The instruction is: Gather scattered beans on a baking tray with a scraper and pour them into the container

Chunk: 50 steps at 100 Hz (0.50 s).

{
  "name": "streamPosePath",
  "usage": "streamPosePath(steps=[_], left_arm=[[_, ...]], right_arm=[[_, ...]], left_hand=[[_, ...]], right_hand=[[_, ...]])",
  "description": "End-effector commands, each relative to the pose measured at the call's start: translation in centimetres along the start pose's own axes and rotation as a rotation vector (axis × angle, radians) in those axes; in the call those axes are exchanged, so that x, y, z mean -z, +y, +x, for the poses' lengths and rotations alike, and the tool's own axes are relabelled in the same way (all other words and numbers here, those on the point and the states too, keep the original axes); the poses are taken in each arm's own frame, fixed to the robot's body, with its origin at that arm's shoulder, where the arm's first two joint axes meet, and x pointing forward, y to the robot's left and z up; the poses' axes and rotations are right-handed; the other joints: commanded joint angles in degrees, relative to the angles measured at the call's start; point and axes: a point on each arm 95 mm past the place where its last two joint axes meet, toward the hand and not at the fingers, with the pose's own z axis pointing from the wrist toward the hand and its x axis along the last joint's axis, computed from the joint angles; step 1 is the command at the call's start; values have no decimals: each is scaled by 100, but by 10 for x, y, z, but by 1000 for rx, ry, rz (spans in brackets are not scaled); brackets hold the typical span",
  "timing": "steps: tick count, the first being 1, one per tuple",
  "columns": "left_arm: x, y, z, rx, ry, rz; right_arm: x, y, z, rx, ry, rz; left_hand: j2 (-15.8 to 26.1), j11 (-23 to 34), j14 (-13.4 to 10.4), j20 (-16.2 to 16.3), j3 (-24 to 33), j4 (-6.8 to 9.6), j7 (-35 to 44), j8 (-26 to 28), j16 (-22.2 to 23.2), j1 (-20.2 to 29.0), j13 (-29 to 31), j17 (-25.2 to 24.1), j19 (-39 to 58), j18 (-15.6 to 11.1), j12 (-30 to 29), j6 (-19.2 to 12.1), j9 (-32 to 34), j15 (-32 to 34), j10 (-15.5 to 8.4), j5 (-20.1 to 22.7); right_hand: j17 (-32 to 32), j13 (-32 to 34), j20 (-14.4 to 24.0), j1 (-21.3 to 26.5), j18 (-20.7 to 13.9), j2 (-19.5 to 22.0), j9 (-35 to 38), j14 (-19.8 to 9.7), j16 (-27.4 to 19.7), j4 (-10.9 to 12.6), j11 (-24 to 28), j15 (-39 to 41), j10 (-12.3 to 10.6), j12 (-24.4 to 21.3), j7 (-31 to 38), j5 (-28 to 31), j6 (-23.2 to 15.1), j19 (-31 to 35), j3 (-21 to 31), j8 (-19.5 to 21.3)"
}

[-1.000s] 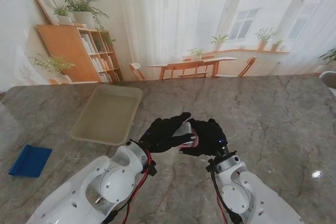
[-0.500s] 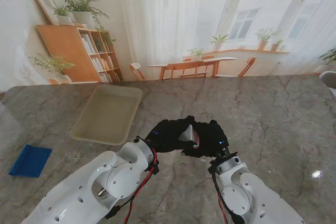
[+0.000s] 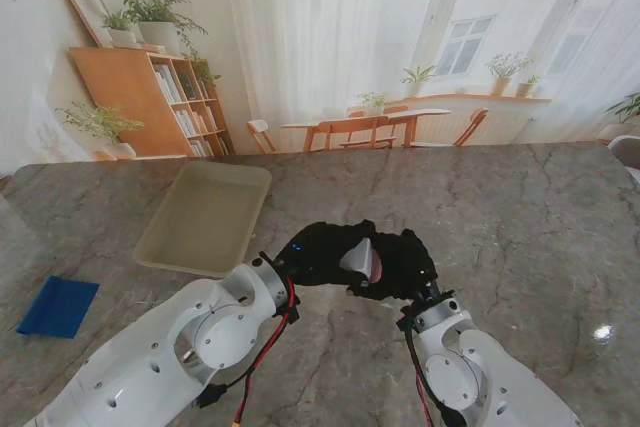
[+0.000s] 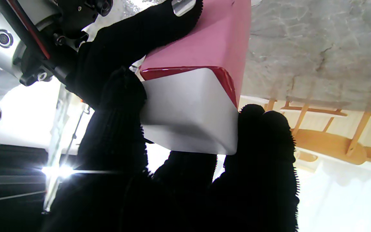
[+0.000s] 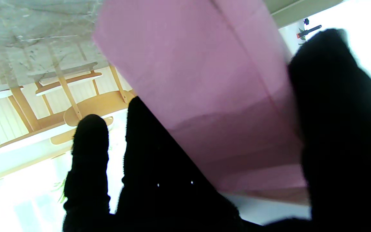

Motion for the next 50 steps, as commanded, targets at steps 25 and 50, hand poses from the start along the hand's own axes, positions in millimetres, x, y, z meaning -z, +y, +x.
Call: streamPosePath(steps=[25, 50], left_arm=[[4, 3, 11, 21, 43, 31], [12, 4, 7, 8, 15, 113]], right_arm=[[-4, 0, 4, -17, 7, 5], [-3, 0, 3, -14, 6, 7]], left_hand=[[1123, -113, -991, 31, -242, -33, 477, -1295, -1020, -219, -788, -1273, -802, -623, -2163, -1394, -492, -661, -598, 38], [1686, -689, -477, -74, -397, -67, -175, -2014, -1711, -1636, -1741, -2180, -1689, 247, -2964, -905, -1593, -1538, -181, -929]], right_hand=[[30, 190, 114, 1190, 26, 774, 481, -439, 68, 259, 1012, 509, -888, 92, 216, 51, -696, 111, 1780, 138], [40, 179, 101, 1188, 22, 798, 465, -447, 73, 262, 1005, 488, -894, 106, 220, 37, -691, 88, 1763, 137]])
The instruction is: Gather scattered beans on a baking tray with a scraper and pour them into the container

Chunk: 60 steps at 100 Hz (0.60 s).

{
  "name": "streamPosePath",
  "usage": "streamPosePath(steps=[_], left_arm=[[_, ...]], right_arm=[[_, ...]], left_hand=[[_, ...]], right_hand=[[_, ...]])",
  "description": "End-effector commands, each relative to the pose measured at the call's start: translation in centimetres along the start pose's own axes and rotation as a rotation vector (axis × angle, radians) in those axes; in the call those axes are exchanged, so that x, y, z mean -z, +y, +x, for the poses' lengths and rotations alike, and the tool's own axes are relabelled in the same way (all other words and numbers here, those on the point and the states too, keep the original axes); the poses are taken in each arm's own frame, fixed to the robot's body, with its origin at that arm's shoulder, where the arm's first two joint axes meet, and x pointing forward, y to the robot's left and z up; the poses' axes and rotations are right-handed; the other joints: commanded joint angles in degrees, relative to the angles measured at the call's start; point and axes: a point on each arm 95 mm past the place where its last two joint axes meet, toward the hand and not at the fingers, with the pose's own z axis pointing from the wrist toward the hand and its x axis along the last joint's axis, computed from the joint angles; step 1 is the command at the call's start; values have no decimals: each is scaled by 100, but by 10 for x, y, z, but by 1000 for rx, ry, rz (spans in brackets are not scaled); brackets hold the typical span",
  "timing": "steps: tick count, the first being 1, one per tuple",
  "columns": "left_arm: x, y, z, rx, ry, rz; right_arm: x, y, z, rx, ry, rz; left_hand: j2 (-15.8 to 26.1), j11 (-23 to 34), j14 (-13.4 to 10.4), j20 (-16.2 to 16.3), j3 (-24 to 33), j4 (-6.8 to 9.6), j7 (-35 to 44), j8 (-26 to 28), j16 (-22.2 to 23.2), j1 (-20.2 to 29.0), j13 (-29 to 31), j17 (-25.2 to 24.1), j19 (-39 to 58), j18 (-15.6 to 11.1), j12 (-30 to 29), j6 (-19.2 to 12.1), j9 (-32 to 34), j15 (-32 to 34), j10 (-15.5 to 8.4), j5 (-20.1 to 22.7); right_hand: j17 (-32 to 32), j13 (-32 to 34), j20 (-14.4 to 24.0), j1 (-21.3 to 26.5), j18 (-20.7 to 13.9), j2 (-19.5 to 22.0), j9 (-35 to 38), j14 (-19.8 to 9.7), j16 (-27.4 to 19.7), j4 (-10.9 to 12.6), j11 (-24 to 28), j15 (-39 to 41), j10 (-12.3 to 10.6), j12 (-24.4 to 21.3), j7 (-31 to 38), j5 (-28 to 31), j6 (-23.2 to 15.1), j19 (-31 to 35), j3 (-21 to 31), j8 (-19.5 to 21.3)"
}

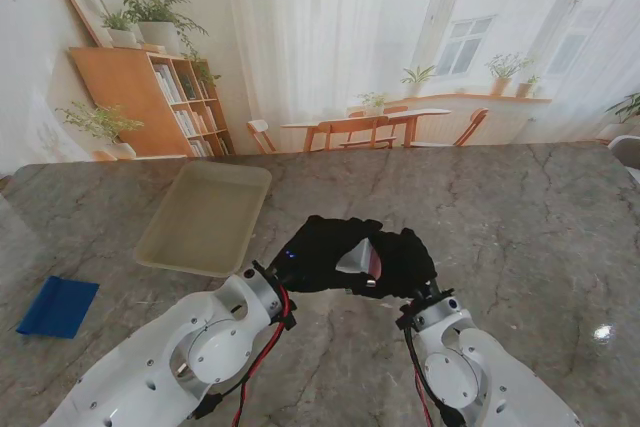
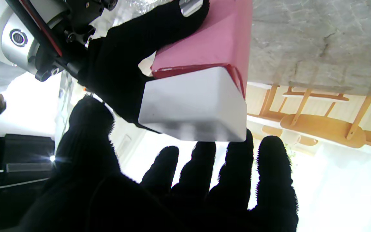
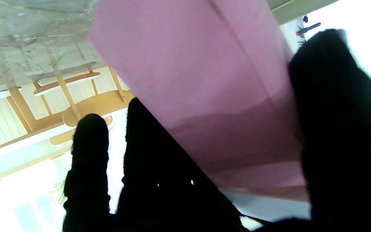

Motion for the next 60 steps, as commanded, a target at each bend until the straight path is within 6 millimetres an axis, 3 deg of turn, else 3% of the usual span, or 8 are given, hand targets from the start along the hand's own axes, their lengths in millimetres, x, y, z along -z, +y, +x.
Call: streamPosePath(steps=[1, 10, 18, 21, 33, 44, 60], left_arm=[[-2, 0, 3, 16, 7, 32], [-2, -1, 2, 9, 1, 64], [-1, -3, 0, -13, -3, 98], [-1, -5, 0, -23, -4, 115], [3, -11, -5, -77, -30, 196], [21, -21, -10, -113, -99, 245], [54, -37, -26, -152, -235, 263]], right_arm=[[-1, -1, 3, -5, 6, 9], [-1, -1, 2, -4, 6, 9], [-1, -1, 2, -4, 5, 9], [-1, -1, 2, -4, 5, 9], [-1, -1, 1, -11, -5, 7], [-1, -1, -3, -43, -39, 1], [1, -1, -14, -81, -106, 3]], left_hand=[[345, -206, 71, -13, -73, -71, -175, -103, -217, -265, -291, -256, -283, 243, -223, 113, -372, -218, -35, -342], [515, -280, 128, -94, -88, -62, -259, -202, -343, -433, -550, -444, -479, 258, -369, 200, -730, -327, 53, -597], [704, -360, 150, -528, -93, -58, -324, -309, -832, -525, -882, -654, -1162, 296, -576, 219, -1110, -688, 71, -870], [800, -389, 137, -690, -98, -57, -351, -332, -1008, -543, -1012, -732, -1401, 261, -637, 396, -1250, -785, 79, -981], [1325, -433, 68, -1181, -138, -64, -584, -847, -1497, -521, -1406, -816, -2232, 85, -756, 373, -1643, -985, 111, -961], [1624, -440, 4, -1223, -95, -54, -579, -986, -1563, -432, -1473, -872, -2409, -7, -767, 365, -1694, -1010, 99, -964], [1659, -411, -47, -1183, -114, -59, -537, -992, -1577, -297, -1412, -841, -2458, -58, -754, 352, -1622, -998, 70, -951]], right_hand=[[-16, 178, 100, 1190, 22, 798, 462, -442, 75, 263, 1001, 447, -897, 107, 220, 65, -632, 87, 1763, 134], [-16, 168, 99, 1190, 12, 810, 451, -448, 74, 264, 999, 436, -903, 108, 217, 52, -632, 85, 1753, 133], [-30, 158, 95, 1190, 17, 827, 441, -456, 72, 264, 996, 423, -914, 107, 212, 42, -641, 76, 1743, 131], [-38, 155, 92, 1188, 18, 839, 440, -459, 71, 262, 996, 417, -913, 106, 215, 40, -638, 69, 1732, 132], [-48, 120, 83, 1210, -2, 944, 389, -492, 38, 250, 976, 316, -978, 96, 244, -7, -705, 55, 1635, 133], [-57, 92, 68, 1241, -66, 1101, 340, -563, -24, 239, 925, 139, -1083, 76, 357, -67, -885, 33, 1441, 95], [-50, 97, 10, 1282, -218, 1395, 294, -697, -140, 222, 786, -263, -1262, 41, 955, -184, -1344, -31, 1038, -263]])
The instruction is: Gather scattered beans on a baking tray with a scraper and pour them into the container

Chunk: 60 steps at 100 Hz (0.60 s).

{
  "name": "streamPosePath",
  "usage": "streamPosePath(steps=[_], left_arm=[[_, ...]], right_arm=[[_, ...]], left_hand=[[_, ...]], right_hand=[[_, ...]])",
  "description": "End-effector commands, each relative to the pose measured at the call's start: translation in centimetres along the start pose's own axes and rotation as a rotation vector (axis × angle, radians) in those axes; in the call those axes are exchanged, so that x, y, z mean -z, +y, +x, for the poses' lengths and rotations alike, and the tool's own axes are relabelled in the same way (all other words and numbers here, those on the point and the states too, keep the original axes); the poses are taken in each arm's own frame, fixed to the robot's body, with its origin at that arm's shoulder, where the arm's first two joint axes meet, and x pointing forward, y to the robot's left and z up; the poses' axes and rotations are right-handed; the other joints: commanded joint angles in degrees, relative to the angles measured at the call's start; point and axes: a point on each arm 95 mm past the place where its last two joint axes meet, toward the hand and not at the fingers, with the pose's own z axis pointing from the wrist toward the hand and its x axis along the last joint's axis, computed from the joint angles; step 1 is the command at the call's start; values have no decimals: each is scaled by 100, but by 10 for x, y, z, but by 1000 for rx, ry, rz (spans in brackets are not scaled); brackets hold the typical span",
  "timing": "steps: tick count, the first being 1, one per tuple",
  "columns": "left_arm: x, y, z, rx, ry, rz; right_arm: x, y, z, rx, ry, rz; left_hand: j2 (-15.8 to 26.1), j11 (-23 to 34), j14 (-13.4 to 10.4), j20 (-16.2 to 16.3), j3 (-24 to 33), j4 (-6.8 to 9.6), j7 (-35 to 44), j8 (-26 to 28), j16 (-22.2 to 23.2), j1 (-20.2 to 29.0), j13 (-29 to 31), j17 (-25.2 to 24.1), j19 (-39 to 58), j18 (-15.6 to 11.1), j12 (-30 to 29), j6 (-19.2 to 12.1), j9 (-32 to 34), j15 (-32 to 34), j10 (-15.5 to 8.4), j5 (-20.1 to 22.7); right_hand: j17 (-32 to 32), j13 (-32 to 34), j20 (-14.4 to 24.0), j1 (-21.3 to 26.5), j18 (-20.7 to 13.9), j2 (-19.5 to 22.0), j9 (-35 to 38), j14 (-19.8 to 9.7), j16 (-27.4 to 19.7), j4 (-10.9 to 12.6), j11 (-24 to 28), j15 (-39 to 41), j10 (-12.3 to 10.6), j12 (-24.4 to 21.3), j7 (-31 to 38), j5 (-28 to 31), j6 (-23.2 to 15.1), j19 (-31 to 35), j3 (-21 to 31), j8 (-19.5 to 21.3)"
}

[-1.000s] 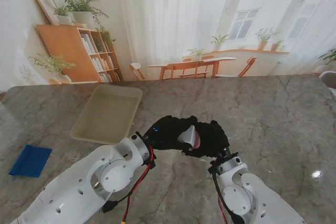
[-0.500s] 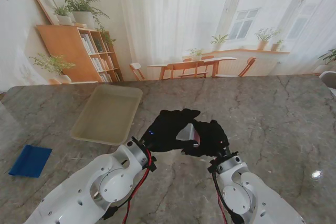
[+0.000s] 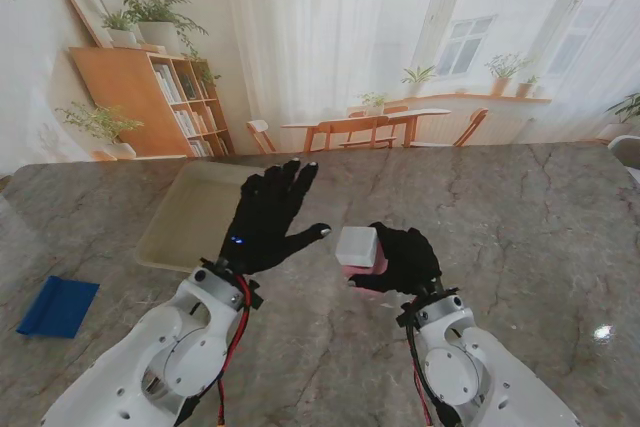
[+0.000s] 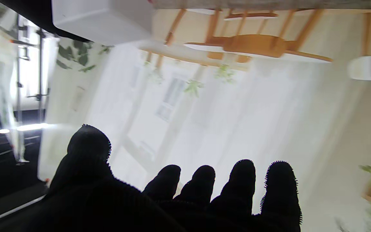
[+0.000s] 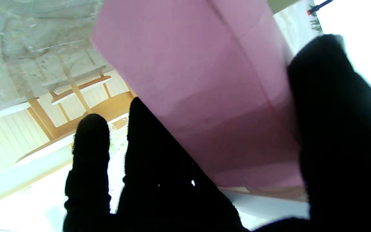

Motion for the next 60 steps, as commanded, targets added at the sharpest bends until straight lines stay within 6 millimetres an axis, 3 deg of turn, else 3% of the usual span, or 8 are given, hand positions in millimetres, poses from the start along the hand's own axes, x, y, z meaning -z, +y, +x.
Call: streamPosePath(steps=[1, 30, 60], left_arm=[[12, 2, -9, -21, -30, -19], [38, -3, -51, -55, -182, -77], [41, 10, -60, -29, -254, -94]], right_arm=[[1, -2, -7, 8, -31, 18], [0, 4, -41, -11, -138, 33], [4, 1, -79, 23, -162, 100]], left_hand=[[440, -44, -120, -84, -107, -76, -111, -88, -47, 104, -123, -121, -170, -167, -145, 51, -120, -113, -8, -213], [412, -23, -306, 149, -122, -73, -45, 26, 29, 228, 114, 71, 93, -420, -116, 83, -19, -29, -71, -226], [434, -18, -395, 180, -125, -76, -2, 126, 78, 317, 185, 93, 169, -542, -99, 113, -8, -12, -108, -235]], right_hand=[[-49, 99, 5, 1283, -153, 1185, 353, -590, -95, 284, 770, -73, -1208, 98, 850, -12, -1201, -34, 1088, -56], [-83, 67, -97, 1233, -385, 1585, 229, -797, -308, 270, 594, -631, -1543, 25, 1146, -237, -1658, -192, 581, -314], [-202, -71, -198, 1200, -532, 1892, 60, -970, -351, 310, 548, -846, -1797, 14, 1185, -527, -1901, -372, 234, -352]])
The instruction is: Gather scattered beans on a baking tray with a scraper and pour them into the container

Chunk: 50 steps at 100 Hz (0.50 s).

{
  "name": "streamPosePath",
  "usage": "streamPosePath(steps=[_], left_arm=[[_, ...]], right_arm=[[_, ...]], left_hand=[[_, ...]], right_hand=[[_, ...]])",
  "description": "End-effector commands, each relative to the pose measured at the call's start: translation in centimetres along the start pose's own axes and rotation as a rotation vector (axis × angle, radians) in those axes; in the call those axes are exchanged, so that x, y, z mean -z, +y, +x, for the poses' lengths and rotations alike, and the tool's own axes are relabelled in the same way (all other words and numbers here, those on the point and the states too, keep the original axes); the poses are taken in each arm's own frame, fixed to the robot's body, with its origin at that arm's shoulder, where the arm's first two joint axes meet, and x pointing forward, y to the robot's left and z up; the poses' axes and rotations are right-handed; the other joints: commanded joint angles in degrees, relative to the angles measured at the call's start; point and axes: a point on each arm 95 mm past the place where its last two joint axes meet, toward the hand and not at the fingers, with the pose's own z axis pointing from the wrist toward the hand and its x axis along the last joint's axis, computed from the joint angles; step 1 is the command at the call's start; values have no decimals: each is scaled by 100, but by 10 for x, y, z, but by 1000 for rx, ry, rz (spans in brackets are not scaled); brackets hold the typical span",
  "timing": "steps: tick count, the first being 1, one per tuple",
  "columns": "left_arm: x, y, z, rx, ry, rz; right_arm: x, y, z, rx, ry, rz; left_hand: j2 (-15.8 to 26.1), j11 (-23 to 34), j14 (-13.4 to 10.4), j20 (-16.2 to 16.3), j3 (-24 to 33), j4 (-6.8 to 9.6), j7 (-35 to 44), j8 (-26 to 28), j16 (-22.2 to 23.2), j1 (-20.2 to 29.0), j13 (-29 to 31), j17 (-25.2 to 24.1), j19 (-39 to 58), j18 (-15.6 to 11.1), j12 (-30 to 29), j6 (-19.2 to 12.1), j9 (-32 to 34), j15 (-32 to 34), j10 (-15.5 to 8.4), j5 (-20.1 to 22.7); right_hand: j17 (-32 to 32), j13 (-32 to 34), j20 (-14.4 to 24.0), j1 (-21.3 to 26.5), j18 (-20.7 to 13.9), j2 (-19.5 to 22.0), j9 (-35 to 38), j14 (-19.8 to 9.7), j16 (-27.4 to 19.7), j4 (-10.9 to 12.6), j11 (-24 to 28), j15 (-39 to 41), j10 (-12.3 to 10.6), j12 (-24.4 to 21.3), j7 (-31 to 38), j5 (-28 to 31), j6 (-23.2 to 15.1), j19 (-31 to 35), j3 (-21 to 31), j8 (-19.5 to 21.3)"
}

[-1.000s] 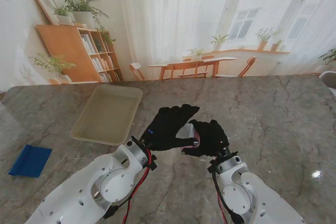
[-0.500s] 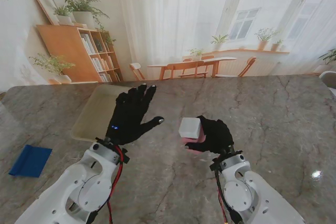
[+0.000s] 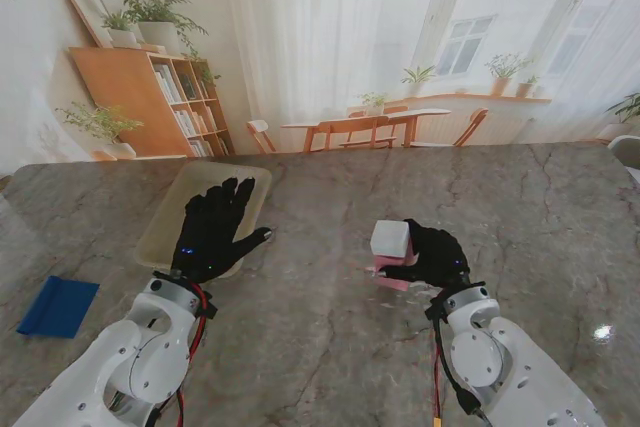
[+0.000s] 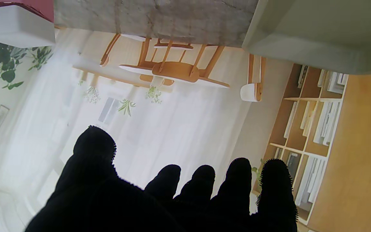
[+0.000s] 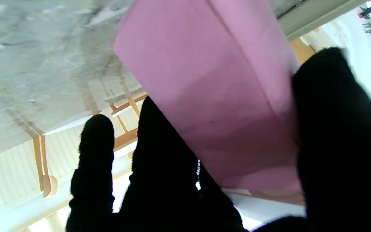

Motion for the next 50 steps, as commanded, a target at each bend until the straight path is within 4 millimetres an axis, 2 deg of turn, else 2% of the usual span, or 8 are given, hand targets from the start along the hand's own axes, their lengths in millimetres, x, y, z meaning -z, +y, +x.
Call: streamPosePath(steps=[1, 30, 31, 36, 37, 41, 45, 50], left_arm=[[1, 6, -1, 17, -13, -8], [0, 16, -4, 35, -21, -36], [0, 16, -4, 37, -22, -37], [0, 18, -4, 42, -25, -41], [0, 18, -4, 43, -26, -41], [0, 19, -5, 45, -27, -44], [1, 20, -5, 46, -29, -46], [1, 21, -5, 46, -31, -47]], right_arm=[[0, -1, -14, 11, -23, 31], [5, -16, -40, -6, -72, 97], [5, -16, -41, -6, -72, 99], [7, -17, -43, -5, -75, 108], [7, -18, -44, -6, -76, 109], [8, -18, -45, -10, -79, 116], [10, -19, -46, -15, -81, 121], [12, -19, -47, -16, -79, 127]], left_hand=[[325, -22, -162, 152, -112, -76, -2, 69, 50, 102, 111, 2, 111, -245, -99, 109, -10, -22, -100, -235], [301, -18, -250, 152, -124, -79, 36, 180, 65, 136, 177, 30, 149, -297, -89, 128, 31, -38, -130, -247], [306, -17, -254, 151, -120, -77, 39, 187, 66, 144, 180, 32, 149, -301, -88, 32, 34, -39, -130, -249], [312, -18, -265, 146, -126, -80, 44, 212, 68, 142, 189, 35, 148, -305, -87, 34, 40, -43, -135, -254], [296, -16, -263, 145, -131, -81, 48, 219, 67, 141, 179, 35, 148, -305, -87, 164, 44, -49, -129, -246], [305, -18, -258, 143, -125, -79, 50, 238, 70, 145, 193, 36, 148, -306, -86, -41, 43, -47, -140, -256], [302, -17, -263, 141, -129, -80, 52, 252, 71, 142, 198, 36, 148, -306, -86, 29, 48, -48, -141, -257], [301, -14, -269, 140, -128, -79, 54, 269, 74, 144, 206, 43, 152, -308, -84, -64, 57, -48, -142, -260]], right_hand=[[-121, -33, -115, 1200, -140, 1314, 364, -437, -6, 312, 641, -50, -1293, 148, 885, -5, -1347, -66, 870, 68], [-230, -187, -196, 1126, -154, 1363, 175, -454, -74, 314, 483, -347, -1482, 139, 822, -197, -1596, -222, 731, 3], [-230, -190, -197, 1118, -153, 1362, 165, -452, -74, 313, 475, -354, -1480, 139, 809, -213, -1590, -224, 729, -1], [-258, -231, -231, 1027, -143, 1338, 100, -411, -64, 302, 370, -464, -1446, 190, 705, -232, -1523, -278, 778, 68], [-267, -246, -235, 1013, -141, 1338, 84, -406, -62, 298, 356, -475, -1434, 193, 685, -252, -1504, -284, 779, 70], [-319, -319, -259, 892, -127, 1365, -3, -363, -24, 281, 281, -541, -1370, 222, 526, -267, -1435, -315, 827, 182], [-390, -402, -279, 735, -115, 1406, -133, -299, -7, 320, 245, -584, -1297, 220, 384, -286, -1321, -356, 875, 248], [-491, -532, -295, 505, -81, 1473, -317, -223, 13, 381, 197, -658, -1202, 191, 104, -306, -1127, -389, 967, 439]])
